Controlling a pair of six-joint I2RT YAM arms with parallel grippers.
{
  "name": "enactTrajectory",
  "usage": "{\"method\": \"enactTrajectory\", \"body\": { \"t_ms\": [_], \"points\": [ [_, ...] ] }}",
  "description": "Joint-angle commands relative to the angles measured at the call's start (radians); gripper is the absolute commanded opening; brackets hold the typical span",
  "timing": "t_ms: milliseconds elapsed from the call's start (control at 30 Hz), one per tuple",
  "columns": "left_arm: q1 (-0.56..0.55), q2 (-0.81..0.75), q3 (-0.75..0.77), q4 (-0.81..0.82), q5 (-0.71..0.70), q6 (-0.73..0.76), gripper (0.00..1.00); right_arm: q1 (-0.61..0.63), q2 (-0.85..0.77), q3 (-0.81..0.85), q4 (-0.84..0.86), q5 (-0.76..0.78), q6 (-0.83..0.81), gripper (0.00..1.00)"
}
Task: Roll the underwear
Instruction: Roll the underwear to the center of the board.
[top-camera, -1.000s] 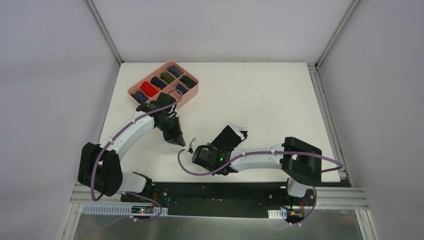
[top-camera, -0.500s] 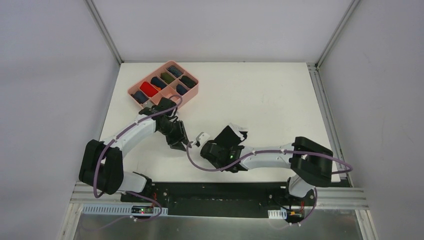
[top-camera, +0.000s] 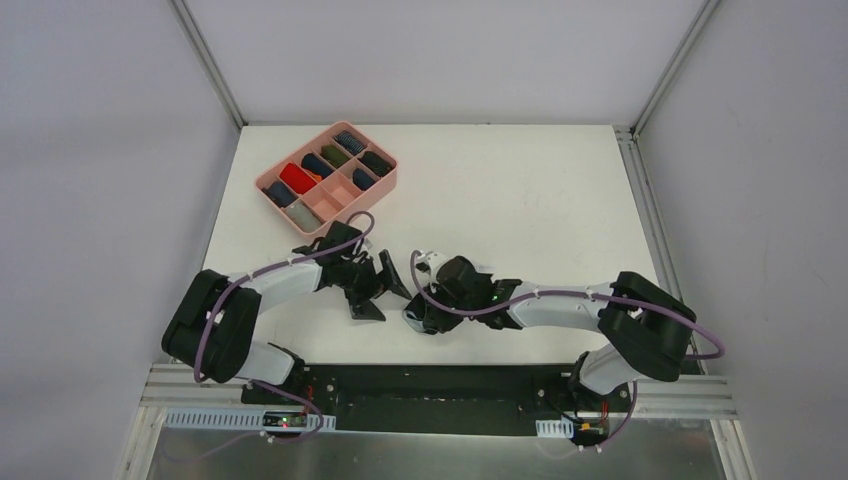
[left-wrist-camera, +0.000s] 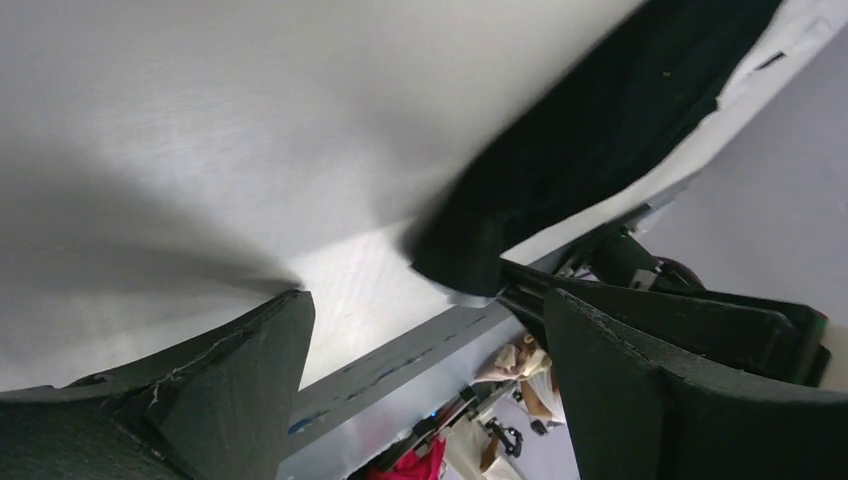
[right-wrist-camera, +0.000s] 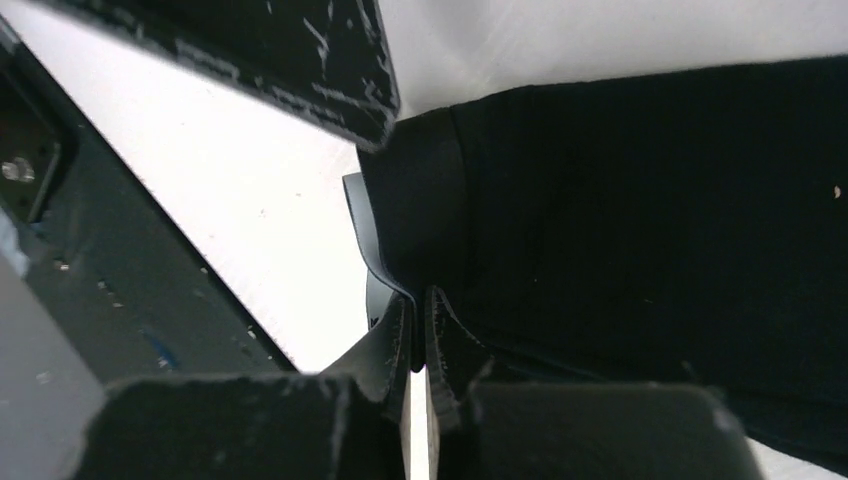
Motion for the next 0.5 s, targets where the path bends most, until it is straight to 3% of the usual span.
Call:
{"method": "enactTrajectory", "body": {
  "t_ms": [0,267,467],
  "points": [
    [-0.068,0.058,-0.031,0.235,0.050,-0.089,0.89,-0.058,-0.028,-0.057,0.066,-0.184,0.096,0.00],
    [-0.086,0.181,-0.035,0.350,0.103,-0.113,0.85,-0.106,-0.029,-0.078,0.095,-0.250,0.133,0.00],
    [-0.115,0.210,-0.022,0.356,0.136,-0.102,0.66,-0.112,-0.022,-0.082,0.095,-0.250,0.137,0.00]
  ]
}}
